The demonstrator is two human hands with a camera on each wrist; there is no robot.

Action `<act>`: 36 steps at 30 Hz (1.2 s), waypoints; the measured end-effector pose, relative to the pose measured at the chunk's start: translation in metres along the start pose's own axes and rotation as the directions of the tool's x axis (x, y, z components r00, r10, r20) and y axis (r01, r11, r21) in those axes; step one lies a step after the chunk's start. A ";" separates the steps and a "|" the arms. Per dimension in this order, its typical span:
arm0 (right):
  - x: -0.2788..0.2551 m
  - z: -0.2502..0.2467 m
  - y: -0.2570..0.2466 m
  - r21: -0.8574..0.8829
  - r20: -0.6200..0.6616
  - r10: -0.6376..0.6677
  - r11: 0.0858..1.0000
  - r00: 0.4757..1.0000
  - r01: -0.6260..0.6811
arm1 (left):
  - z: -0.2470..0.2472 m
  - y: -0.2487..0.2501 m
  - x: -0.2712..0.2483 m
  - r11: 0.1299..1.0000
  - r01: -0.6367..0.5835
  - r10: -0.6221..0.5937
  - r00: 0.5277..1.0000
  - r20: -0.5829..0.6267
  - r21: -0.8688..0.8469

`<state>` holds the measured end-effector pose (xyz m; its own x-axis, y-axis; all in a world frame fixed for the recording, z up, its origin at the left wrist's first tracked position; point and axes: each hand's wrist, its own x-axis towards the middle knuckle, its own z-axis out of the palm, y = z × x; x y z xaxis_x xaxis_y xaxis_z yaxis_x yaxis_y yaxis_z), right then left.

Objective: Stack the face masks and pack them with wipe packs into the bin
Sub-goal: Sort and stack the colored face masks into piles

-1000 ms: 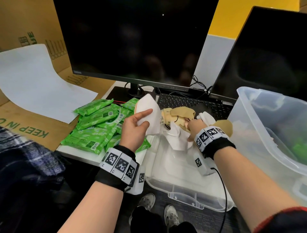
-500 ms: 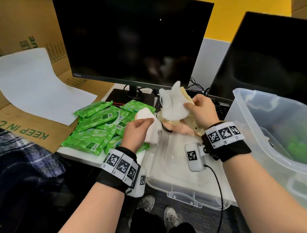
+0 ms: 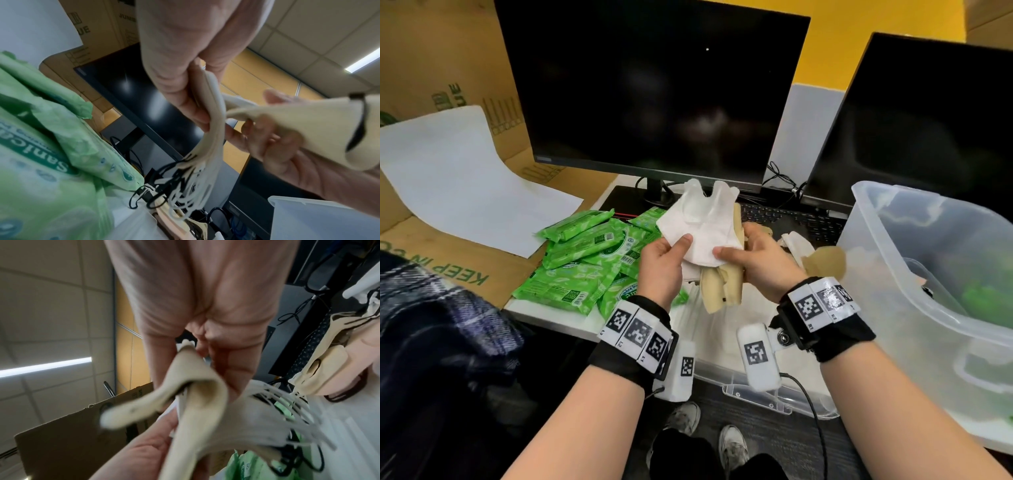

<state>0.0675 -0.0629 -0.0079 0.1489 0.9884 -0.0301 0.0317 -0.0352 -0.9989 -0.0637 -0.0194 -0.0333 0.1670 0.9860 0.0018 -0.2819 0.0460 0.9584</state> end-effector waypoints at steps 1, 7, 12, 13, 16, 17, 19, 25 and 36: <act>-0.001 -0.001 0.001 0.000 0.031 0.007 1.000 0.999 -0.007 | -0.001 -0.002 0.001 1.000 -0.002 0.003 1.000 -0.004 0.013; 0.003 -0.010 0.006 -0.159 0.012 -0.021 0.987 1.000 0.023 | -0.008 -0.004 0.010 0.996 -0.043 0.050 0.995 -0.092 0.081; 0.007 -0.015 0.007 -0.197 -0.092 -0.029 0.980 0.995 0.011 | -0.017 -0.002 0.015 0.987 -0.084 0.107 0.979 -0.176 0.135; 0.009 -0.017 0.008 -0.219 -0.133 -0.029 0.976 0.991 -0.001 | -0.020 -0.003 0.017 0.987 -0.079 0.106 0.975 -0.195 0.143; 0.013 -0.023 0.013 -0.292 -0.256 -0.025 0.955 0.966 -0.053 | -0.032 -0.006 0.027 0.982 -0.075 0.118 0.960 -0.253 0.173; 0.013 -0.025 0.014 -0.309 -0.283 -0.024 0.949 0.959 -0.068 | -0.035 -0.007 0.029 0.978 -0.075 0.126 0.956 -0.263 0.194; 0.012 -0.027 0.014 -0.314 -0.321 -0.039 0.947 0.946 -0.067 | -0.040 -0.006 0.030 0.977 -0.073 0.130 0.950 -0.285 0.203; 0.001 -0.029 0.004 -0.277 -0.323 -0.219 0.952 0.921 0.130 | -0.047 0.004 0.021 0.880 -0.313 0.361 0.930 -0.075 0.356; -0.006 -0.021 0.006 -0.610 -0.276 -0.420 0.772 0.865 0.180 | -0.017 0.011 0.004 0.968 -0.021 -0.012 0.992 0.128 0.250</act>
<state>0.0876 -0.0721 -0.0131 0.3881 0.8286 0.4035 0.6541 0.0607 -0.7540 -0.0825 -0.0120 -0.0275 0.2903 0.9566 0.0272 -0.0403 -0.0162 0.9991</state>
